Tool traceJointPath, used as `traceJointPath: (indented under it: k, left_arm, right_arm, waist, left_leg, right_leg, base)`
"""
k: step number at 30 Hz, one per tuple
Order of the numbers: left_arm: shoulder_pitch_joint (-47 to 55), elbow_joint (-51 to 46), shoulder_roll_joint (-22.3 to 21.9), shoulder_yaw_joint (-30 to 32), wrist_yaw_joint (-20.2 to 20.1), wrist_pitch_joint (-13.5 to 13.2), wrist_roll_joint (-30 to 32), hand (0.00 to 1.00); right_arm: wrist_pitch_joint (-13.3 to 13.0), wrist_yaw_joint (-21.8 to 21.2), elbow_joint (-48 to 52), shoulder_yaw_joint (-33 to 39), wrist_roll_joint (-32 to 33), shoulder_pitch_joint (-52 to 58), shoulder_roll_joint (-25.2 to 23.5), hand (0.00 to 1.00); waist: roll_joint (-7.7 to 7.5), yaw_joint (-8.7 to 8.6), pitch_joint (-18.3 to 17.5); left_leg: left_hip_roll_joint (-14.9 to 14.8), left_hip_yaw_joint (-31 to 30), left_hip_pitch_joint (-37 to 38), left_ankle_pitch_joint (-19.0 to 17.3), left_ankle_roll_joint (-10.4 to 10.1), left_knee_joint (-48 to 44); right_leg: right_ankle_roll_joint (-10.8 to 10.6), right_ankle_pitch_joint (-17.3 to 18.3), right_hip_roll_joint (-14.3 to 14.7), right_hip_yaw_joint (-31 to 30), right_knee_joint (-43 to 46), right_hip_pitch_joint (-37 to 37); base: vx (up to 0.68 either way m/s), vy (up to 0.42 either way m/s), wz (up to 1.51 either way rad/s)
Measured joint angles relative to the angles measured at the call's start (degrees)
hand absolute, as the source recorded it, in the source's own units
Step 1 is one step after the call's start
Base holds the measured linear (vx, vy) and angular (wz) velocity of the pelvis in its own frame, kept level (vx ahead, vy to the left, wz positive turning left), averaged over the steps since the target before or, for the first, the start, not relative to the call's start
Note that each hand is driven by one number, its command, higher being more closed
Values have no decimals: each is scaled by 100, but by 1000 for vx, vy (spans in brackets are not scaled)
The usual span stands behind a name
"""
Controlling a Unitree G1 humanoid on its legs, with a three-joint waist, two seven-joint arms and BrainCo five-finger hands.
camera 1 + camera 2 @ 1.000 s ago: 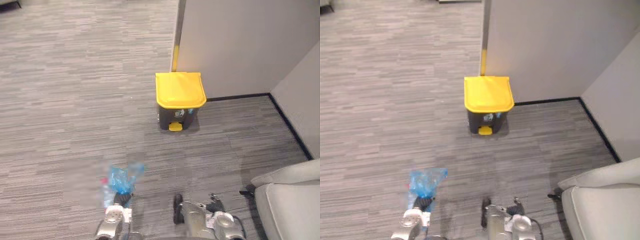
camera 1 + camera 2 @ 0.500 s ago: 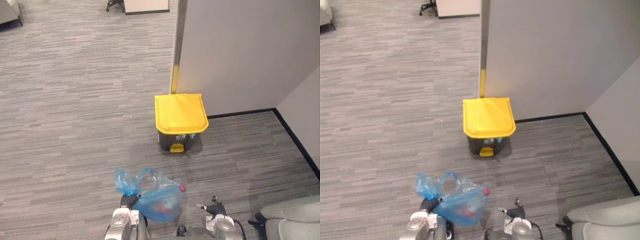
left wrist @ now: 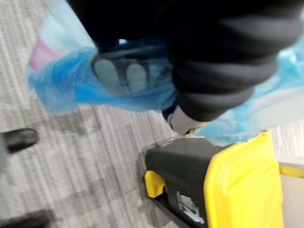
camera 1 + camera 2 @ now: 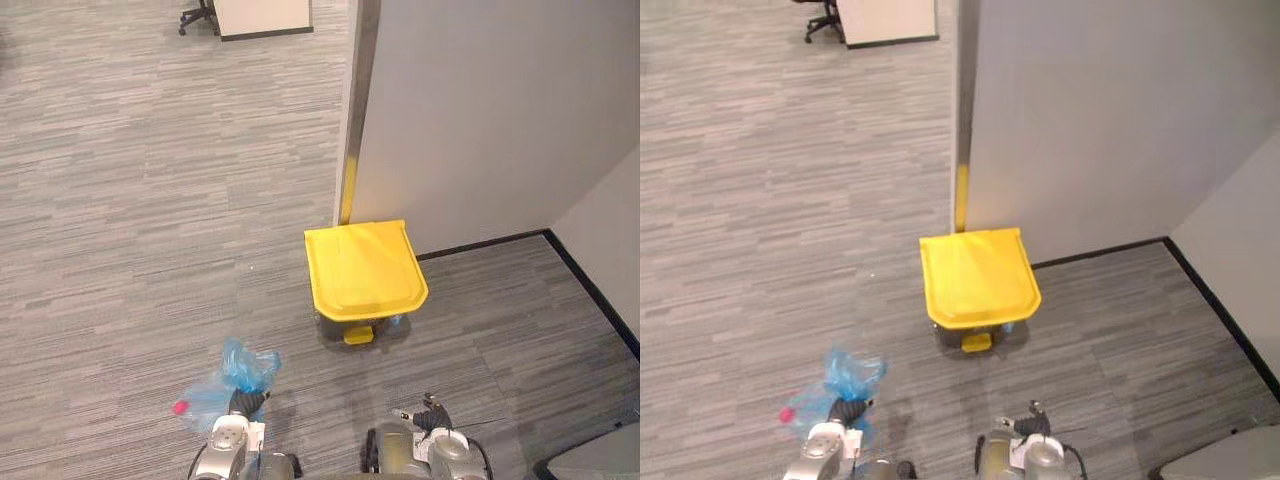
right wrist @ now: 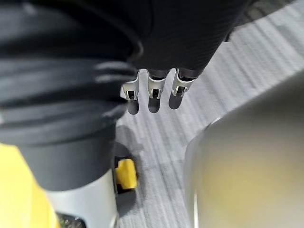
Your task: Gather rubbish on tea table into small bin, then transfer packed bag to large trash can.
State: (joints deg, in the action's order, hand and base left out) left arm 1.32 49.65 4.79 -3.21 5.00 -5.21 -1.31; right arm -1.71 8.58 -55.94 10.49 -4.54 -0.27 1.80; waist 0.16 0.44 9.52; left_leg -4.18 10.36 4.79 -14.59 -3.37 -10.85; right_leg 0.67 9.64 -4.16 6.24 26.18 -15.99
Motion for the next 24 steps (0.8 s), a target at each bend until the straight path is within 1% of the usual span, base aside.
traceJointPath:
  k: [1, 2, 3, 4, 5, 7, 8, 9, 11, 12, 13, 14, 15, 16, 17, 19, 20, 24]
  left_arm:
    - [15, 48, -45, 3, -16, -8, 1, 100]
    - [13, 77, -82, 7, -15, -8, 1, 100]
    - [-4, 117, -116, 20, -14, -7, 3, 100]
    - [-14, 116, -130, 19, -26, -6, 4, 100]
    - [-49, 113, -162, 37, -30, -6, 4, 100]
    - [-53, -2, -326, 220, -43, -22, 5, 100]
    - [-25, -54, -359, 216, -59, -27, 4, 100]
    - [-21, -83, -403, 217, -76, -31, 4, 100]
    - [-23, -83, -443, 210, -84, -30, 4, 100]
    - [-27, -74, -440, 210, -83, -30, 4, 100]
    - [-28, -70, -447, 208, -83, -30, 5, 100]
    - [-49, -2, -381, 202, -80, -15, 8, 100]
    - [-56, 1, -291, 164, -73, -15, 7, 100]
    - [-65, 4, -258, 138, -76, -15, 8, 100]
    - [-33, 57, -207, 71, -75, -14, 8, 100]
    - [20, 102, -140, -43, -78, -10, 16, 100]
    - [18, 142, -130, -68, -78, -10, 20, 100]
    - [20, 229, -42, -71, -71, -10, 37, 100]
  right_arm:
    - [3, 2, -32, 0, 0, 15, 61, 0]
    - [4, 2, -34, 5, 1, 8, 92, 0]
    - [2, 12, -30, 67, 9, 7, 107, 0]
    - [6, 27, -30, 69, 6, 41, 109, 0]
    - [2, 36, -13, 75, 9, 87, 107, 0]
    - [0, 44, 13, 54, 12, 177, 84, 0]
    - [-2, 44, 30, 51, 18, 172, 73, 0]
    - [-5, 44, 61, 55, 19, 151, 53, 0]
    - [-4, 43, 96, 67, 25, 133, 52, 0]
    - [-4, 42, 95, 81, 30, 138, 54, 0]
    - [-3, 43, 95, 95, 44, 145, 63, 0]
    - [9, 49, 12, 147, 61, 130, 41, 0]
    - [10, 46, -30, 146, 66, 143, -5, 0]
    - [10, 44, -48, 149, 66, 150, -6, 0]
    - [10, 46, -133, 175, 65, 175, 10, 0]
    - [10, 45, -140, 162, 64, 203, 24, 0]
    - [9, 42, -140, 156, 64, 202, 26, 0]
    - [10, 35, -164, 151, 64, 206, 34, 0]
  waist:
    - [103, 12, -43]
    - [170, 9, -46]
    - [209, -36, -25]
    - [200, -38, -18]
    - [198, -45, -9]
    - [134, 3, 18]
    - [120, 21, 22]
    - [134, 20, 10]
    - [165, 28, -8]
    - [199, 26, -23]
    - [257, 25, -38]
    - [202, 30, -55]
    - [83, 31, -68]
    - [45, 26, -88]
    - [-3, 27, -117]
    - [-1, 22, -132]
    - [26, -1, -148]
    - [23, -8, -168]
  left_leg:
    - [-94, -74, -14, 1, -1, 21]
    - [-167, -116, -20, 17, -27, 37]
    - [-236, -172, 22, 124, -199, 37]
    - [-270, -187, 32, 174, -262, -145]
    - [-317, -189, -35, 174, -265, -478]
    - [-509, -145, -560, 225, -427, -2053]
    - [-576, -74, -721, 129, -342, -2387]
    - [-659, 68, -928, -15, -253, -2467]
    - [-674, 163, -1153, -6, -149, -1851]
    - [-671, 148, -1201, 317, -61, -1070]
    - [-672, 129, -1211, 740, -102, -627]
    - [-539, 58, -1118, 870, -239, -330]
    - [-381, 83, -1039, 960, -179, -69]
    - [-323, 116, -1019, 995, -146, 24]
    - [-195, 203, -880, 1070, -77, 257]
    - [-25, 318, -612, 1189, -9, 635]
    - [56, 331, -500, 1266, 25, 851]
    - [152, 341, -397, 1346, 43, 1089]
  right_leg:
    - [7, 4, 111, 25, -108, 32]
    - [15, 9, 172, 81, -188, 69]
    - [40, 24, 225, 146, -312, 202]
    - [80, 48, 238, 204, -416, 373]
    - [82, 50, 241, 271, -553, 563]
    - [164, -5, 194, 326, -1027, 1202]
    - [182, -23, 190, 315, -1167, 1346]
    - [179, -32, 173, 314, -1286, 1467]
    - [112, -72, 111, 271, -1382, 1534]
    - [23, -109, 103, 260, -1457, 1550]
    - [-38, -119, 142, 247, -1482, 1549]
    - [-220, -169, 117, 96, -1620, 1569]
    - [-301, -229, 4, 50, -1809, 1605]
    - [-319, -262, -47, 42, -1871, 1610]
    - [-373, -304, -148, -28, -1960, 1621]
    - [-417, -326, -269, -117, -2061, 1679]
    - [-435, -336, -311, -138, -2125, 1720]
    - [-450, -344, -332, -157, -2186, 1732]
  base:
    - [293, -135, -2]
    - [275, -149, 1]
    - [263, -142, 12]
    - [248, -133, 26]
    - [225, -108, 33]
    - [195, -23, 17]
    - [163, 61, -10]
    - [130, 91, -11]
    - [118, 149, -9]
    - [101, 194, -8]
    - [103, 214, -10]
    - [58, 133, -4]
    - [46, 127, -4]
    - [59, 172, -6]
    - [41, 164, -18]
    - [29, 143, -21]
    - [26, 114, -11]
    - [43, 43, -2]
